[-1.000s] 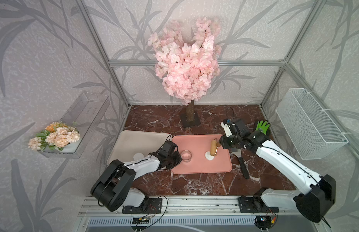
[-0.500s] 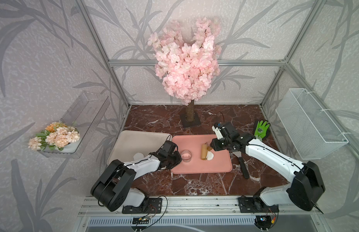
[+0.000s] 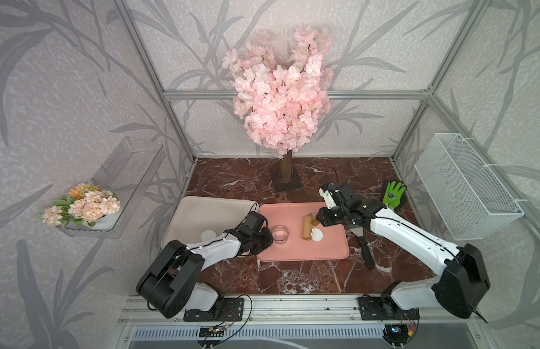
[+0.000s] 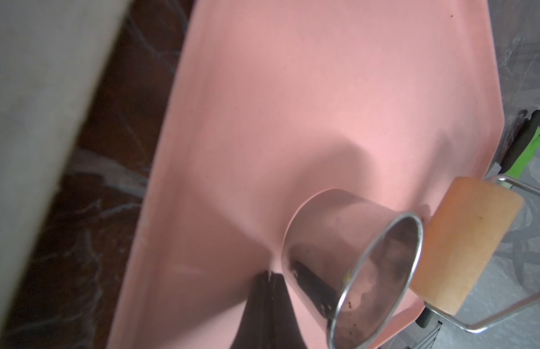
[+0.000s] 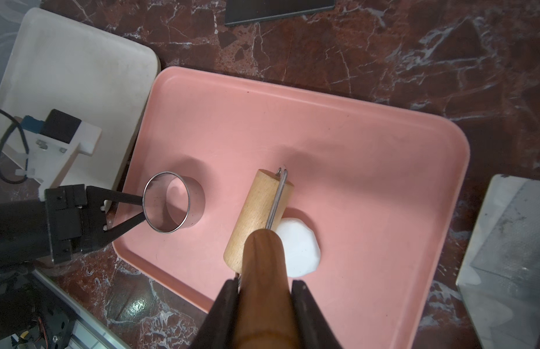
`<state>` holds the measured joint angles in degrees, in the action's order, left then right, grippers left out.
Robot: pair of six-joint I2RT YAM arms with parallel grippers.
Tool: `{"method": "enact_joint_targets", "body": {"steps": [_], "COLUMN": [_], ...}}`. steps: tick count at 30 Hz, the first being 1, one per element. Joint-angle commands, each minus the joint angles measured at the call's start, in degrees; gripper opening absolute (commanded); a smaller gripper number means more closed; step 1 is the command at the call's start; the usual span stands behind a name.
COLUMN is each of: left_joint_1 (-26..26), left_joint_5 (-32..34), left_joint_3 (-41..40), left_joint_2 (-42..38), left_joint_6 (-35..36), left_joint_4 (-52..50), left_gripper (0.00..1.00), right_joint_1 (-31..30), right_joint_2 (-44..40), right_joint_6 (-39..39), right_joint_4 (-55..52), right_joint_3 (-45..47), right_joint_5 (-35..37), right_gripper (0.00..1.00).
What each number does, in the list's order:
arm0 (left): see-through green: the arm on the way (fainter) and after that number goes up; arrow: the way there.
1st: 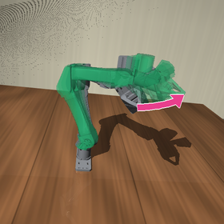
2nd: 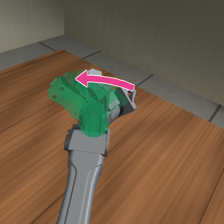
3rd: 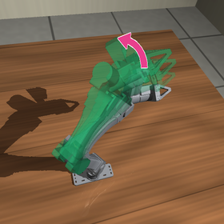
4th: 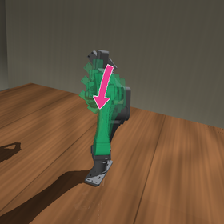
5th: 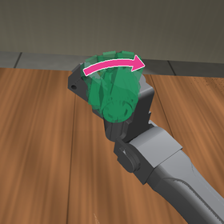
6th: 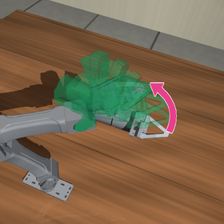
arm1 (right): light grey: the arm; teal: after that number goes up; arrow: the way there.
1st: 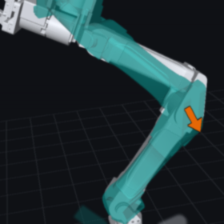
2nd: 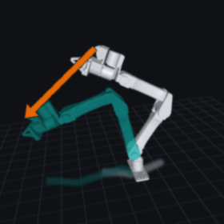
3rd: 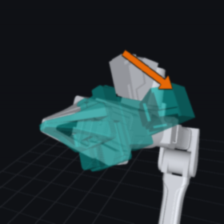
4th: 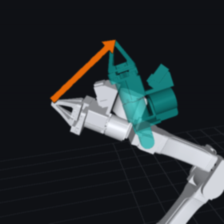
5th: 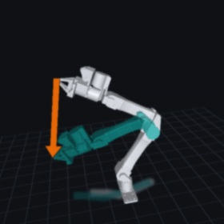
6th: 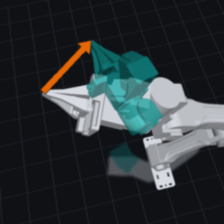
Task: Roll out the dumpling wrappers from the dough
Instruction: Flatten out the dough on the work surface.
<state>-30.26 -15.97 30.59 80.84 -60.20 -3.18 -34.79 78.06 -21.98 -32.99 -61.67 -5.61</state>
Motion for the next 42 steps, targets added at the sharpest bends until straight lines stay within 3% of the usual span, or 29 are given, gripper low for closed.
{"method": "enact_joint_targets", "body": {"steps": [1, 8, 22, 32, 42], "left_joint_1": [0.13, 0.19, 0.11, 0.16, 0.12], "left_joint_5": [2.54, 2.28, 2.38, 2.38, 2.28], "left_joint_3": [-1.51, -1.33, -1.23, -1.51, -1.67], "left_joint_2": [1.57, 2.11, 2.09, 1.95, 1.80], "left_joint_6": [0.22, 0.18, 0.09, 0.09, 0.18], "left_joint_4": [-6.66, -6.05, -6.09, -6.10, -6.18], "left_gripper": [0.00, 0.00, 0.00, 0.00, 0.00], "right_joint_1": [0.98, 3.14, 0.75, 0.77, 4.70], "right_joint_2": [-5.60, -6.15, 3.96, -4.58, -10.77], "right_joint_6": [1.61, 2.38, 0.28, 0.53, 1.76], "right_joint_4": [-1.17, -1.08, 2.88, 0.26, -2.27], "right_joint_3": [-1.81, 2.59, 5.47, 0.68, 5.76], "right_joint_5": [2.61, 2.39, 0.60, -0.04, 1.11], "right_gripper": [0.00, 0.00, 0.00, 0.00, 0.00]}}
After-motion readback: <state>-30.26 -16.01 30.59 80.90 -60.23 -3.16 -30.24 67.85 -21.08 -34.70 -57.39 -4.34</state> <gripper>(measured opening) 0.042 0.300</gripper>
